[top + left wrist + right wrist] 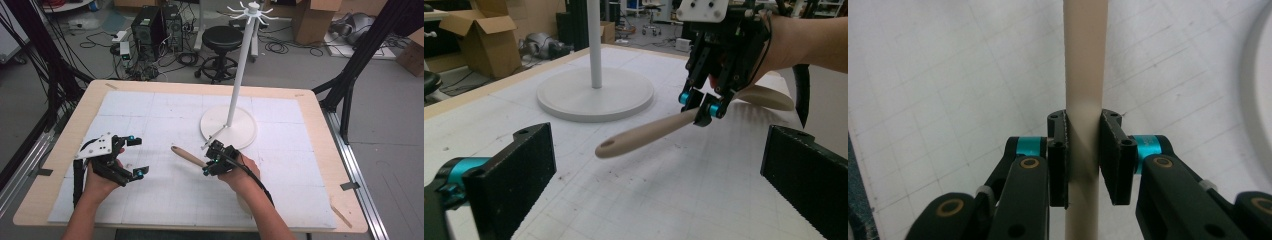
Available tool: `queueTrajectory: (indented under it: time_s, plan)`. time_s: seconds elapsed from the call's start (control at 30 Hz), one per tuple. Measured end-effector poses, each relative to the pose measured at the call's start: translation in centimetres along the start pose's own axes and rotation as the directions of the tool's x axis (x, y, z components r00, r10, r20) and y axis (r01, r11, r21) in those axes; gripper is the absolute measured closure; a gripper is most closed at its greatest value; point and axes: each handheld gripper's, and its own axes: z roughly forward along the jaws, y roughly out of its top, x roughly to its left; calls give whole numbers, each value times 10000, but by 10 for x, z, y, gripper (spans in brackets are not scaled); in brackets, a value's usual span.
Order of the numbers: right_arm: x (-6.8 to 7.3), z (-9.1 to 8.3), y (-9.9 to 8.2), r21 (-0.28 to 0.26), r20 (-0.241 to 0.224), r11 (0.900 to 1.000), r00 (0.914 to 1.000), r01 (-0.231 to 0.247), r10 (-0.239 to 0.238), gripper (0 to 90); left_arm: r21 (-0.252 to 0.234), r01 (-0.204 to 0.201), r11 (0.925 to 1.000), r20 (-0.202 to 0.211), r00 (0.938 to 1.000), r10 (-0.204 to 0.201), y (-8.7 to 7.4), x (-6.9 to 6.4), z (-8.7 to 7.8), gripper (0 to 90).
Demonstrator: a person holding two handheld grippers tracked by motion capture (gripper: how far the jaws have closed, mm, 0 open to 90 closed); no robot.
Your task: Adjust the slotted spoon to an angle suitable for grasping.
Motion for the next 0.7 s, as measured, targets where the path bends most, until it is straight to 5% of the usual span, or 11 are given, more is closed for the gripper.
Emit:
queueTrajectory:
  time_s: [0.23, 0.57, 0.7]
  plan:
    - [2, -28, 4, -758, 233, 9969, 9995, 208, -191, 759, -42, -4, 10000, 19, 10000, 4, 0, 0, 0, 17]
    - [-1, -76, 0, -2465, 123, 9687, 9995, 305, -283, 760, -161, -282, 9995, 83, 9996, 284, 12, -3, -4, 17]
    - [-4, -92, -2, -3115, -92, 9501, 9997, 176, -216, 760, 243, 67, 9997, -58, 10000, -66, 14, -3, -1, 17]
